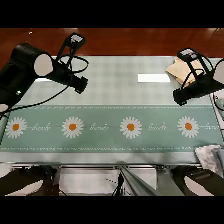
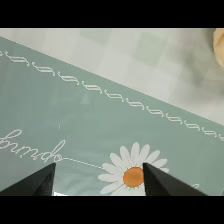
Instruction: Fold the shirts.
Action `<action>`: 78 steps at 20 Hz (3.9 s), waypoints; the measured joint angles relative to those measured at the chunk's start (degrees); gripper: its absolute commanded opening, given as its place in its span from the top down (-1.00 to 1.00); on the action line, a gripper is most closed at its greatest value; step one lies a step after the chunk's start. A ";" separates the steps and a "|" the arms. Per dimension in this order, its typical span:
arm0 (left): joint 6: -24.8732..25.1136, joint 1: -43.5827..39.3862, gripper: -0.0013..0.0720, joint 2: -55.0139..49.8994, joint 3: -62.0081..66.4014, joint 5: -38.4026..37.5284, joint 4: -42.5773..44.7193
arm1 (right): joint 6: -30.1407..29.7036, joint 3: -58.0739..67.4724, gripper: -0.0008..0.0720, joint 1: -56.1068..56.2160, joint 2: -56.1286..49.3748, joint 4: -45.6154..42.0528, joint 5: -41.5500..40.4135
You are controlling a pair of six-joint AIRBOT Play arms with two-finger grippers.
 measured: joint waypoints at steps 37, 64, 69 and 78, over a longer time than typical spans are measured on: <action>3.76 0.17 -0.97 -1.55 0.04 3.02 1.36 | 37.62 0.00 -0.66 -20.09 -16.24 -16.06 -45.33; 3.96 -0.37 -0.97 0.83 26.67 -4.04 1.73 | 27.65 11.96 0.92 -23.30 -6.27 0.00 -66.34; 2.47 -0.94 -0.97 7.63 36.13 -6.38 1.60 | 24.20 19.08 0.92 -19.39 5.09 0.02 -66.84; -4.37 -1.05 -0.97 16.55 38.32 -15.32 1.53 | 10.71 20.00 0.92 -4.42 7.87 9.57 -37.59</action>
